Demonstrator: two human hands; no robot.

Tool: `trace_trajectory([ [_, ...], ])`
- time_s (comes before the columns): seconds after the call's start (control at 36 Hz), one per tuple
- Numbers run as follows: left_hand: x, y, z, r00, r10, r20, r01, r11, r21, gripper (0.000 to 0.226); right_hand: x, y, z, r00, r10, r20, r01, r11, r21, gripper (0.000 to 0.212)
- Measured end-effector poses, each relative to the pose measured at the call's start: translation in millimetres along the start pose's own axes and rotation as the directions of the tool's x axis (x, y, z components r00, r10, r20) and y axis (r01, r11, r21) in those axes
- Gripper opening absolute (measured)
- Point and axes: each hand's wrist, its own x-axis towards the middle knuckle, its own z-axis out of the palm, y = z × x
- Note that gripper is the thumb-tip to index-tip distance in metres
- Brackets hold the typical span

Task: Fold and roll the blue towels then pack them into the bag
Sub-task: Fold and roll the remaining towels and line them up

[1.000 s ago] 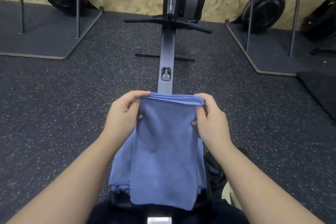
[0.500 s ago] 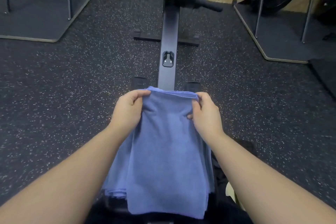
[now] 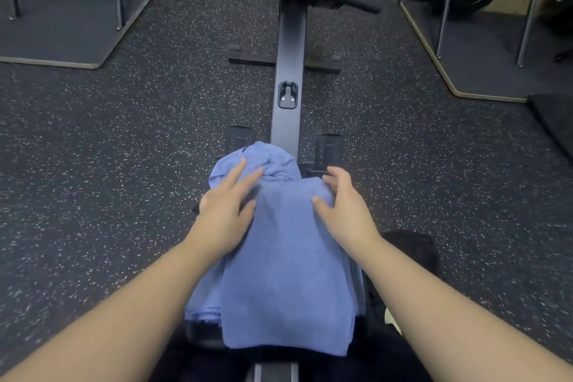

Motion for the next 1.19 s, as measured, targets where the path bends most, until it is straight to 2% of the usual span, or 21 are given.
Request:
trace_trajectory([
  [0.08,-25.4,-1.7,5.6,0.995,0.089,0.034,-0.091,0.994,0.053,0.051,-26.0,-0.5,-0.2,0.995,-0.095,0.025,0.097,0.989,-0.108,0.06],
  [0.19,-64.4,-1.4,14.7,0.98,0.104,0.17,-0.12,0.989,0.09,0.056,-61.3,8.6,3.3,0.966,-0.232,0.112,0.252,0.941,-0.225,0.056],
  [0.31,-96.8,3.2,20.9,0.96,0.11,0.259,-0.155,0.975,0.162,0.067,-94.9,23.8,7.3,0.924,-0.312,0.219,0.372,0.865,-0.336,0.055],
  [0.39,-112.5,4.7,24.2,0.945,0.139,0.295,-0.199,0.963,0.182,0.071,-115.8,33.8,7.8,0.904,-0.36,0.229,0.427,0.784,-0.451,0.055],
  [0.47,-129.7,6.6,27.8,0.944,0.165,0.284,-0.256,0.912,0.32,0.068,-132.6,40.3,7.1,0.889,-0.402,0.218,0.452,0.7,-0.553,0.061],
  [0.53,-139.0,4.4,34.0,0.946,0.231,0.229,-0.309,0.857,0.412,0.071,-141.6,43.8,6.0,0.881,-0.417,0.222,0.462,0.661,-0.591,0.064],
  [0.61,-148.1,1.5,41.7,0.942,0.273,0.196,-0.334,0.829,0.449,0.1,-151.4,46.6,7.5,0.895,-0.382,0.23,0.435,0.634,-0.64,0.072],
  [0.67,-152.7,2.1,43.8,0.941,0.285,0.184,-0.339,0.807,0.484,0.111,-158.1,44.3,11.1,0.904,-0.348,0.247,0.42,0.618,-0.665,0.079],
  [0.83,-156.6,-3.6,49.9,0.939,0.324,0.117,-0.335,0.779,0.53,0.121,-165.0,42.3,21.3,0.897,-0.359,0.258,0.43,0.575,-0.696,0.106],
  [0.92,-154.3,-7.3,52.9,0.931,0.346,0.117,-0.351,0.762,0.545,0.131,-161.4,50.3,27.2,0.89,-0.381,0.25,0.437,0.564,-0.701,0.11],
  [0.97,-153.2,-9.5,55.8,0.926,0.361,0.113,-0.36,0.749,0.557,0.127,-159.4,55.6,31.0,0.879,-0.413,0.239,0.449,0.55,-0.704,0.099],
  [1.06,-151.9,-12.4,61.6,0.919,0.386,0.075,-0.356,0.736,0.575,0.111,-157.0,60.8,32.6,0.846,-0.49,0.211,0.476,0.518,-0.711,0.062],
  [1.11,-151.1,-14.0,66.1,0.912,0.408,0.043,-0.353,0.727,0.589,0.086,-155.5,62.6,31.8,0.844,-0.49,0.217,0.479,0.509,-0.715,0.061],
  [1.19,-148.8,-12.1,70.6,0.924,0.383,-0.004,-0.308,0.749,0.587,0.075,-154.0,67.6,32.8,0.829,-0.513,0.223,0.493,0.482,-0.725,0.061],
])
